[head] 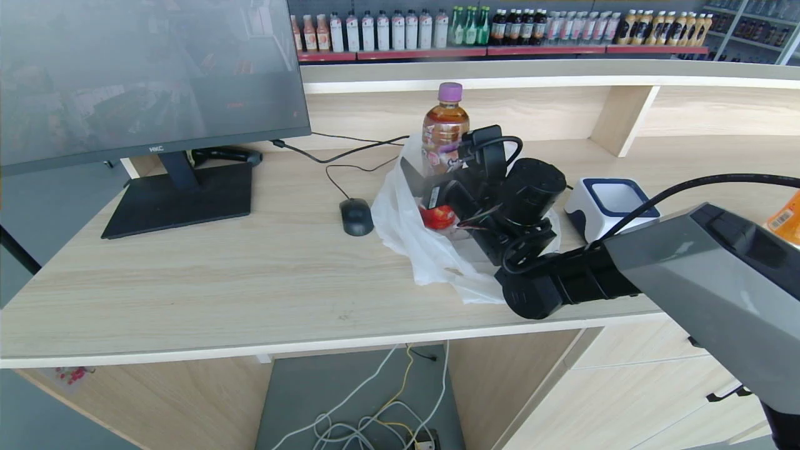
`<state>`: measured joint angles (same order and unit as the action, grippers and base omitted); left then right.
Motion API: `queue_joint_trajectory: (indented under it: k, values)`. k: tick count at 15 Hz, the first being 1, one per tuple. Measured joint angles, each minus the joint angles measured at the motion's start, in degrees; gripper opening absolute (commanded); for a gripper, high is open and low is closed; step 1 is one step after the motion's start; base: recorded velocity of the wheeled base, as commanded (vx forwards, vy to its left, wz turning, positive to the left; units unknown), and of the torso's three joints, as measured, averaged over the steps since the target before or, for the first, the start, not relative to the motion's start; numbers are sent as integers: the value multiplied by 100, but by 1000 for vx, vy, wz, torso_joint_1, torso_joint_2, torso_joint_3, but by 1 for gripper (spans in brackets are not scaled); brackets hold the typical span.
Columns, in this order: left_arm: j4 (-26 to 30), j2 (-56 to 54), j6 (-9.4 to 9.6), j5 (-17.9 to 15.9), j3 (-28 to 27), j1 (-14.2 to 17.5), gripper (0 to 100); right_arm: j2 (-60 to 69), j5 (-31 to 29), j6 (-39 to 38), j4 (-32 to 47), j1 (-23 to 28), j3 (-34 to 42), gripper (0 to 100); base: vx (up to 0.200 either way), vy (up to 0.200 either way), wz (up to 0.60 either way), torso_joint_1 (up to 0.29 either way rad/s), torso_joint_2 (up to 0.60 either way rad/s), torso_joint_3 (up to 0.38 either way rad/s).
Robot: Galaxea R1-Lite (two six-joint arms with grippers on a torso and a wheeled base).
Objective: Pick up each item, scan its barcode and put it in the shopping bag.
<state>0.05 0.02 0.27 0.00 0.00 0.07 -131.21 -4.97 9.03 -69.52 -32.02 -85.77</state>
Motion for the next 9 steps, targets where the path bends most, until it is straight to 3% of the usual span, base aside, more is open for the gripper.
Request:
queue_joint_trajectory:
  k: [9]
  values:
    - [2,0,-2,5,0,0,100,146,-22,194,-336,-5,133,100,0,0,0,0,0,0]
